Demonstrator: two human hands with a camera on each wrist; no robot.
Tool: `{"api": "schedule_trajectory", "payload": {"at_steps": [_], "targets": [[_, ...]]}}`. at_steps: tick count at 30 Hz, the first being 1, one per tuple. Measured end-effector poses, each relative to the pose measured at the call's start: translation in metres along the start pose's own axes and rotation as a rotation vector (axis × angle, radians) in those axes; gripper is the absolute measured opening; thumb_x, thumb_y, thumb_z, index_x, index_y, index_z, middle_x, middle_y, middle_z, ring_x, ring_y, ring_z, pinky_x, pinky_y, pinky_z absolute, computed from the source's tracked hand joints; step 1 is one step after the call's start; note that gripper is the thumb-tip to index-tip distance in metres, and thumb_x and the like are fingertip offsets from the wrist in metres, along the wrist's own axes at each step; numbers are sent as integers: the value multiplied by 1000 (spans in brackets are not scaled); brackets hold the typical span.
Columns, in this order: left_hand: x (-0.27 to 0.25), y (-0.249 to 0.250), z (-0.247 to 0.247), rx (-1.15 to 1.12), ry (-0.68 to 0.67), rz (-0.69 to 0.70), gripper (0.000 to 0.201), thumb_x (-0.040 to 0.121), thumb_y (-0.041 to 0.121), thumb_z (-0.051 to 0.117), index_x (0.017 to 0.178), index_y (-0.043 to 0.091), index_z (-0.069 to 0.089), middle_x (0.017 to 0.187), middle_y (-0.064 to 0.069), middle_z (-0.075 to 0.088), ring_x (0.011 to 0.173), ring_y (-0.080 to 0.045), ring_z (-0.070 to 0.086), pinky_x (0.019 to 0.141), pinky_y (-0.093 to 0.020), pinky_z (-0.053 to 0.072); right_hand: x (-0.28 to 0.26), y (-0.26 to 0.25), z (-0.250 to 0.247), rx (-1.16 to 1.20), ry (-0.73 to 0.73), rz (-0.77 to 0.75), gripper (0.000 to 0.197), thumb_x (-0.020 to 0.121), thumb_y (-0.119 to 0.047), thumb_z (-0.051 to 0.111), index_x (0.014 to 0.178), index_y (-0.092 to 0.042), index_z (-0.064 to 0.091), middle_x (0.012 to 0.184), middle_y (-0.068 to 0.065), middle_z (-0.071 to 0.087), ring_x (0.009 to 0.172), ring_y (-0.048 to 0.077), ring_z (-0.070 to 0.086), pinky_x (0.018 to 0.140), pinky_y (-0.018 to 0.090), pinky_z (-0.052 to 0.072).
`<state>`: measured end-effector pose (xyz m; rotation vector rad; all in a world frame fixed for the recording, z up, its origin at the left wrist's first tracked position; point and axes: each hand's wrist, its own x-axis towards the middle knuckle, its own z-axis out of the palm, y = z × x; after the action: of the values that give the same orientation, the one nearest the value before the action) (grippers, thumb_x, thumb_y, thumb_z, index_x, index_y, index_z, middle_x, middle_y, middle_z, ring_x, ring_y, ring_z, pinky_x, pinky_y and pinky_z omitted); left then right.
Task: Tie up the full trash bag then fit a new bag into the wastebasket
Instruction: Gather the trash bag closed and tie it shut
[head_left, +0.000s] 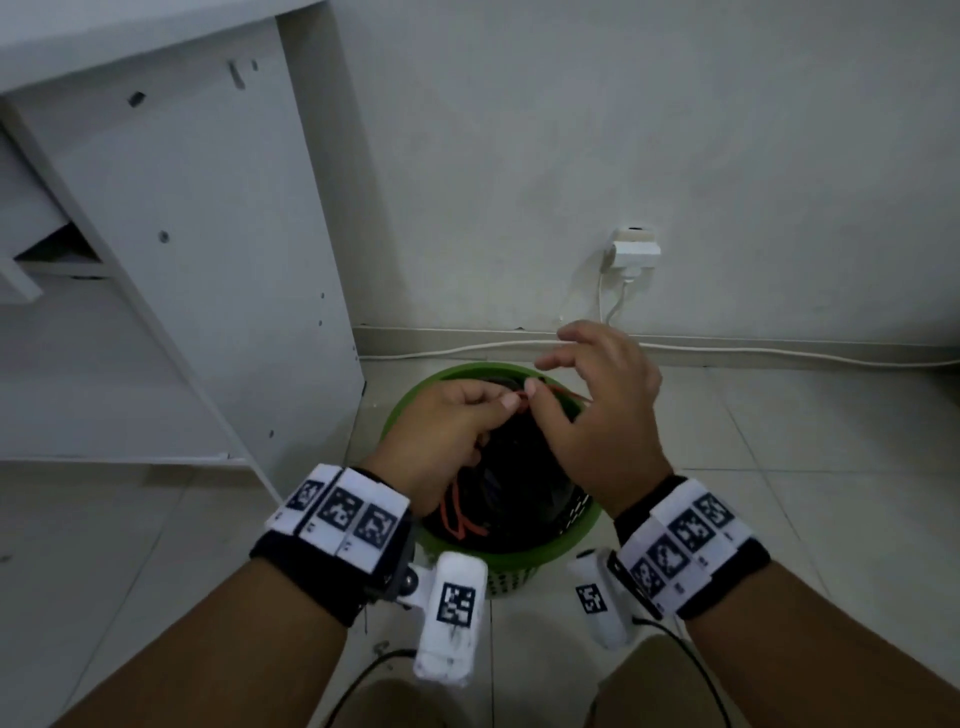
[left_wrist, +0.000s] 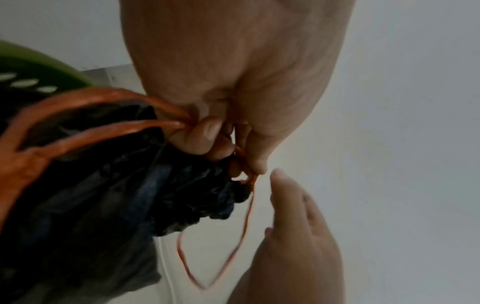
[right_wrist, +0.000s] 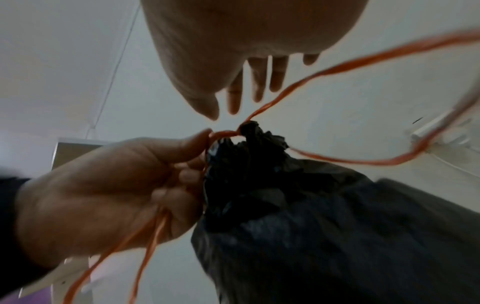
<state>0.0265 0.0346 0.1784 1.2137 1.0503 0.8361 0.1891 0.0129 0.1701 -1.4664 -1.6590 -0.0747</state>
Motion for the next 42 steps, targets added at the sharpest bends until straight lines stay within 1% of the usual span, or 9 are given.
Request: {"api": "schedule_trajectory", "payload": {"at_steps": [4,10,15,18,22,27,33,38,42], "targets": [[7,6,-4,-267,-7,-127,19,95,10,58,79,9,68,54,4,50,53,-7,37,39,-14,23,-16,-5,5,37,-23,-143,23,75,-32,71,95,-20,70,111,-5,67,117,20,57,100,52,35],[5,-3,-3,-313,-10,-141,12,92,8,62,85,5,71,60,3,56,55,-6,39,40,-14,25,-21,3,22,35,9,-76,16,79,-28,76,93,-21,75,108,-5,71,114,18,59,99,45,39],[0,-4,-5,-149,86,15,10,88,15,71,82,11,78,61,2,63,54,-9,52,45,-17,38,-18,7,20,119,-65,-82,12,82,-29,66,84,-18,71,106,-4,68,113,20,58,96,46,40],[-2,-4,-10,66,166,197,9,87,19,73,84,14,80,77,2,77,73,-9,71,67,-22,53,-15,10,12,264,-184,-58,13,80,-26,58,78,-14,64,104,-1,63,109,21,56,94,49,43],[1,-6,-15,344,227,358,11,86,28,75,81,20,80,79,6,76,79,-9,71,79,-29,56,-7,4,-2,616,-338,165,15,83,-27,50,70,-25,59,98,2,62,96,18,58,85,28,43],[6,-6,-18,606,280,472,24,86,40,72,71,21,73,68,8,67,65,-7,62,59,-24,44,-1,-7,-12,898,-236,444,32,90,-19,51,71,7,55,67,8,54,64,17,52,64,25,44],[6,-4,-22,659,274,539,32,86,45,69,67,21,64,57,5,61,56,-10,58,54,-30,48,10,-9,-7,1102,-96,653,40,96,-21,53,56,-20,61,66,4,58,66,23,51,66,35,43],[1,2,-28,579,220,641,17,88,31,71,77,20,66,62,0,63,58,-16,59,55,-30,49,23,-16,-14,1666,-38,803,47,100,-24,44,55,-17,56,78,7,70,87,24,71,73,33,59],[5,-3,-38,660,184,641,20,90,30,70,74,21,60,54,2,53,51,-13,49,52,-23,39,25,-12,-6,1744,-44,833,38,101,-26,42,64,-20,38,59,-2,42,53,15,47,70,32,48]]}}
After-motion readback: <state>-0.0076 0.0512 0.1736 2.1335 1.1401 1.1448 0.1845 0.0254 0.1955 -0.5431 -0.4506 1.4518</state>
